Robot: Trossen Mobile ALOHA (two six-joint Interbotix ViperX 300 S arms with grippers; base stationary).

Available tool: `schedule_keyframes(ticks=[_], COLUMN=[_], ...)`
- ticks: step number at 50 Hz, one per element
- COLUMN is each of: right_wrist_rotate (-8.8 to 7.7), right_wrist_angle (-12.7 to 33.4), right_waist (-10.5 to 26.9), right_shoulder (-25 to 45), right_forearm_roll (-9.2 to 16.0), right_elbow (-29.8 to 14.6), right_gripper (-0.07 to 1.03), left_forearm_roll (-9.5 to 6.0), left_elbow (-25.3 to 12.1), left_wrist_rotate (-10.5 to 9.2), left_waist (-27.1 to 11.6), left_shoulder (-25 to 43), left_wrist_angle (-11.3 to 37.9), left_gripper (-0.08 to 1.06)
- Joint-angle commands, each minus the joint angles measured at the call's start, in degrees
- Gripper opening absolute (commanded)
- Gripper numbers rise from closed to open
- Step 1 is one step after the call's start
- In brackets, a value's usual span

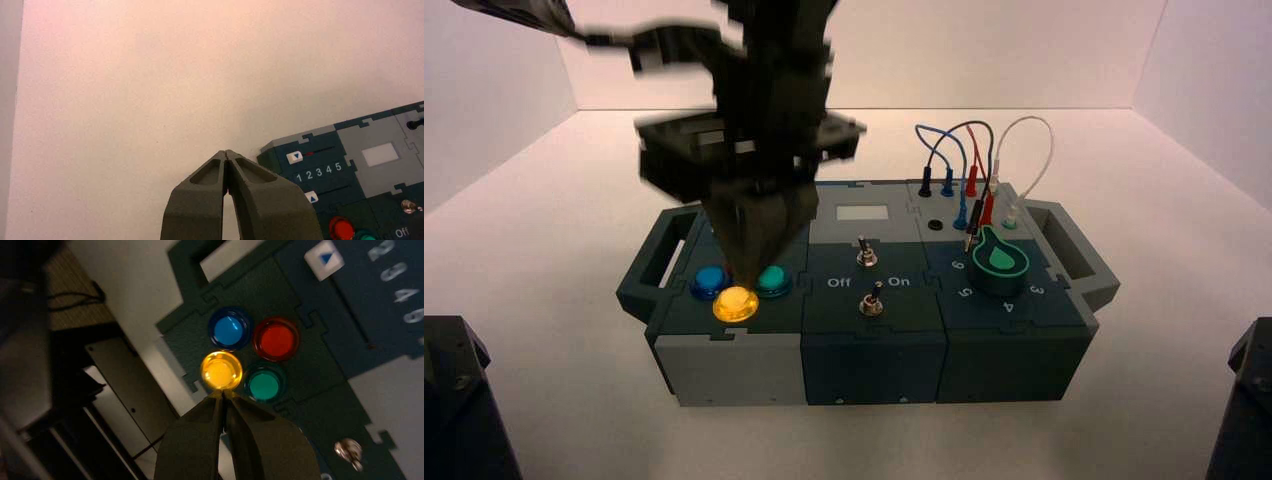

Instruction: Push the yellow button with the right gripper.

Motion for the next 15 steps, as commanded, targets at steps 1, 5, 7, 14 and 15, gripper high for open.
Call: schedule_keyframes(ticks=[1, 5, 7, 14, 15], right_wrist_rotate=[0.53, 0.62, 0.62, 0.44, 0.35], right_wrist_angle=[1.1, 1.8, 1.8, 1.8, 1.8], right_waist=[0.3, 0.3, 0.3, 0.3, 0.3], right_shoulder=[-4.9, -5.1, -4.9, -4.7, -4.7], right_forearm_roll=[-0.1, -0.1, -0.1, -0.3, -0.4], right_elbow=[-0.4, -0.4, -0.3, 0.3, 0.4], right_gripper=[-0.02, -0.02, -0.02, -0.02, -0.02], left_forearm_roll=[0.26, 0.35, 0.35, 0.35, 0.35], left_elbow=[-1.1, -1.1, -1.1, -1.1, -1.1], left_wrist_rotate=[0.18, 0.18, 0.18, 0.18, 0.18], left_waist=[0.0, 0.4, 0.7, 1.1, 1.1], left_shoulder=[-0.1, 0.1, 0.1, -0.1, -0.1], left_wrist_angle=[-0.5, -0.6, -0.6, -0.6, -0.6], left_gripper=[-0.03, -0.03, -0.03, -0.03, -0.03])
